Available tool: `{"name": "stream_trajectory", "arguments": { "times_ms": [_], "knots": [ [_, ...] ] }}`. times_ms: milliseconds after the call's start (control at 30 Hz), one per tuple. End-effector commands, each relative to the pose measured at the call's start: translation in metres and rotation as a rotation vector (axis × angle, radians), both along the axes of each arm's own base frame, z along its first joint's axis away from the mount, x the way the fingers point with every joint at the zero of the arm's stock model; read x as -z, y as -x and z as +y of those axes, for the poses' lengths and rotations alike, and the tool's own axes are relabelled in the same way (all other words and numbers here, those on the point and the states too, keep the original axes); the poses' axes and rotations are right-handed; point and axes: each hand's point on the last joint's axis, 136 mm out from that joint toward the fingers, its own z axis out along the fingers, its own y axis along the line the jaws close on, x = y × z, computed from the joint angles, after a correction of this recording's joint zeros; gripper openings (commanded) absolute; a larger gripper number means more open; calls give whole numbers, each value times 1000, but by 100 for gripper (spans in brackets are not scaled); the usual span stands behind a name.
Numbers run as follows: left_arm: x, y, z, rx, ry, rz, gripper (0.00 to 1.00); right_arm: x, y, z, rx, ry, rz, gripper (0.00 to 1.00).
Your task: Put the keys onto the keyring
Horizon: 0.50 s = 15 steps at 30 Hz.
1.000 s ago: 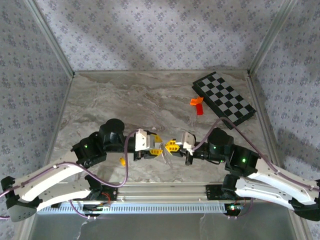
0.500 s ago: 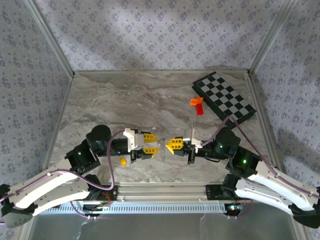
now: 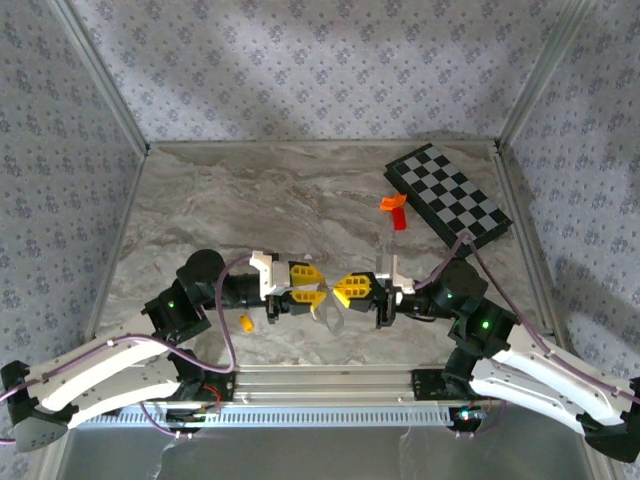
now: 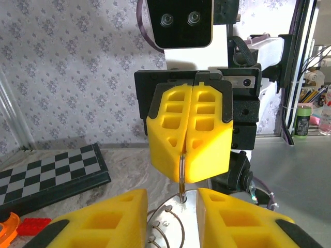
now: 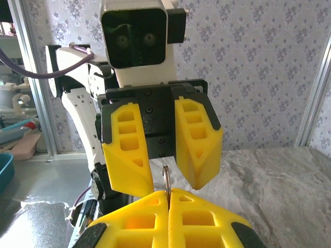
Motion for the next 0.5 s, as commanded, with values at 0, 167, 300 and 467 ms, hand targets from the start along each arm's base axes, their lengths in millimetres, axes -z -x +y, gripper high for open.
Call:
{"name": "stream_trajectory", "arguments": {
  "times_ms": [0, 167, 300, 467],
  "knots": [
    [-15, 7, 0, 36, 53, -18, 27, -13, 4, -4, -14, -61, -23, 0],
    [-15, 8, -1, 42, 50, -18, 21, -10, 4, -4, -12, -57, -18, 0],
    [-12, 7, -3, 46, 42, -14, 15, -10, 3, -4, -9, -58, -17, 0],
    [-9, 8, -4, 55, 29, -11, 13, -10, 2, -4, -5, -60, -17, 0]
  ]
}}
